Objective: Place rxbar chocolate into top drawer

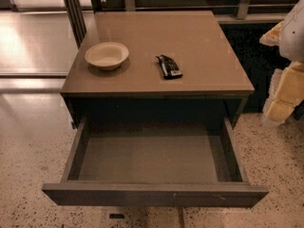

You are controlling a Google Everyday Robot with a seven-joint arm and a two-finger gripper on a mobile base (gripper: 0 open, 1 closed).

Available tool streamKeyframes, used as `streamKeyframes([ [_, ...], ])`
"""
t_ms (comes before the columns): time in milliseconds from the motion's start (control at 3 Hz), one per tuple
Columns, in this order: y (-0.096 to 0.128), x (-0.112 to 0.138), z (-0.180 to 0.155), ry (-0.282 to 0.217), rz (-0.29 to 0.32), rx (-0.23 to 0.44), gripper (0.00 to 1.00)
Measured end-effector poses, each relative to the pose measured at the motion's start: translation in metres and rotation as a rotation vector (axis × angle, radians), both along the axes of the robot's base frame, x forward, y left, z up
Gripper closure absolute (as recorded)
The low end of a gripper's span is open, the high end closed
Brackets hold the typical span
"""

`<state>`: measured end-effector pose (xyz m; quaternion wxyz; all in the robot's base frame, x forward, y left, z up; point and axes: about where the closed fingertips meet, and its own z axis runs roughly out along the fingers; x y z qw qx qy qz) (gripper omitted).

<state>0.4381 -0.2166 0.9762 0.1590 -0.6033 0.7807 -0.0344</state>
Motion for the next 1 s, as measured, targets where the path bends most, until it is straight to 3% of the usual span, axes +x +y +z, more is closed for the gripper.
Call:
streamKeyframes([
  [667, 0.000, 0.009, 0.000, -0.028, 0.008, 0.006, 0.00],
  [1000, -0.006, 0.028, -0.006, -0.099, -0.013, 0.080, 0.00],
])
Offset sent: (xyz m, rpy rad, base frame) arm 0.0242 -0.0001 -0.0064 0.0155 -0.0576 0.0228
